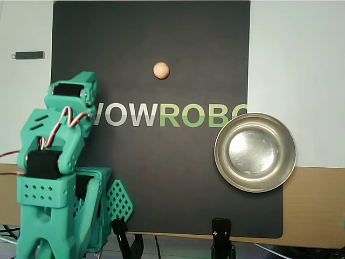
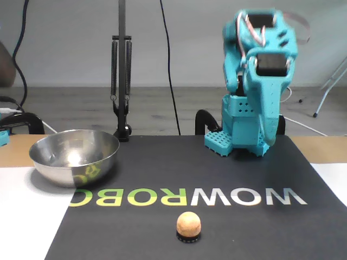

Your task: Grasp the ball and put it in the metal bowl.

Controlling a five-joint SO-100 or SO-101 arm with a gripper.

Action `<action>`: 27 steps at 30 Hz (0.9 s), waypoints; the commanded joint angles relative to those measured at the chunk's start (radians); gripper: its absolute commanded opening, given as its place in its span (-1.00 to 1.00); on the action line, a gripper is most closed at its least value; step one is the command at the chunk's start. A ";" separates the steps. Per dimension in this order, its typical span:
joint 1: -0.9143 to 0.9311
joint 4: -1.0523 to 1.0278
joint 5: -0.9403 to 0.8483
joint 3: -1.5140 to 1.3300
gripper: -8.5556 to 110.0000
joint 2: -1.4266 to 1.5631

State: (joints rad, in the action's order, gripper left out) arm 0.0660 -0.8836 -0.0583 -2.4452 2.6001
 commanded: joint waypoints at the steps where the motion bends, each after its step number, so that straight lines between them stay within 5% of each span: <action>1: 0.011 -0.078 -0.002 0.206 -0.85 -0.138; 14: 0.034 -0.549 -0.002 0.796 -0.85 -0.584; 27: 0.034 -0.678 -0.002 1.083 -0.86 -0.946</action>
State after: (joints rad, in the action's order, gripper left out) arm 0.0982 -1.5555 -0.0583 -1.4312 1.6874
